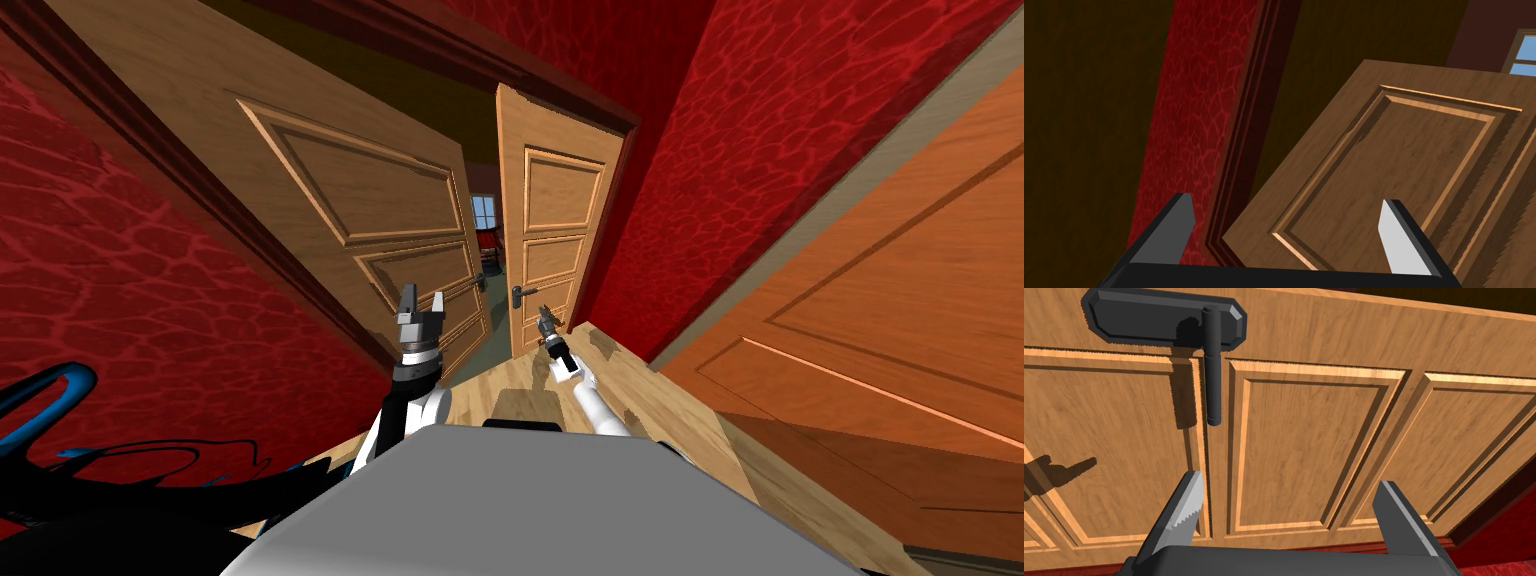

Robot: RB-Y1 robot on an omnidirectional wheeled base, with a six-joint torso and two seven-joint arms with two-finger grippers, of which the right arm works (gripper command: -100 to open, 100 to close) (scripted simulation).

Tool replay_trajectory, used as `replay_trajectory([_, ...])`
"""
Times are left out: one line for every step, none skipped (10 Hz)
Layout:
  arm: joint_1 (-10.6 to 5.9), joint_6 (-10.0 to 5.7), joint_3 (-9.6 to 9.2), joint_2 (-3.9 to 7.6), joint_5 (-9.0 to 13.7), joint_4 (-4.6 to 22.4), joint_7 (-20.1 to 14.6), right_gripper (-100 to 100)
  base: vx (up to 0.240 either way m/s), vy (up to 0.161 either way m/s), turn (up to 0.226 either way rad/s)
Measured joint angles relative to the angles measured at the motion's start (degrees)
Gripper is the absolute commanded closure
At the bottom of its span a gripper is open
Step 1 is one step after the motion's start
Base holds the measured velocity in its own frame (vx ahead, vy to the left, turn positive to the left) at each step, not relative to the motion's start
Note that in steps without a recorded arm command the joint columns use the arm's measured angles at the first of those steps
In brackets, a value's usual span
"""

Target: Push the door open

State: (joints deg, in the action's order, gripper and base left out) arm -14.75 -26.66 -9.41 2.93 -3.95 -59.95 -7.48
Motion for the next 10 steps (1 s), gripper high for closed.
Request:
replay_trajectory([-0.76,0.00,-0.11,-0.14,0.1,1.3,0.0,-100,0.068,-0.087,0.048])
replay_trajectory([-1.66,-0.03,-0.20,-0.23,0.1,2.7,-0.1,-100,0.069,-0.080,0.050])
replay_trajectory([-2.60,0.04,-0.25,-0.49,0.2,4.1,-0.1,-100,0.073,-0.067,0.068])
replay_trajectory([-3.18,0.17,-0.40,-0.69,0.2,5.0,-0.1,-100,0.074,-0.076,0.055])
replay_trajectory([-3.97,-0.03,-0.48,-0.87,0.3,6.6,-0.2,-100,0.099,-0.121,0.075])
replay_trajectory([-5.14,-0.14,-0.56,-1.30,0.3,8.5,-0.1,-100,0.116,-0.116,0.074])
replay_trajectory([-5.81,0.12,-0.73,-1.64,0.3,9.4,-0.1,-100,0.098,-0.096,0.050])
replay_trajectory([-6.71,0.17,-0.80,-1.88,0.4,10.8,-0.1,-100,0.097,-0.101,0.070])
replay_trajectory([-7.25,0.45,-0.97,-2.44,0.4,11.7,0.0,-100,0.099,-0.107,0.066])
replay_trajectory([-8.04,0.44,-1.08,-2.70,0.4,13.1,0.0,-100,0.082,-0.078,0.040])
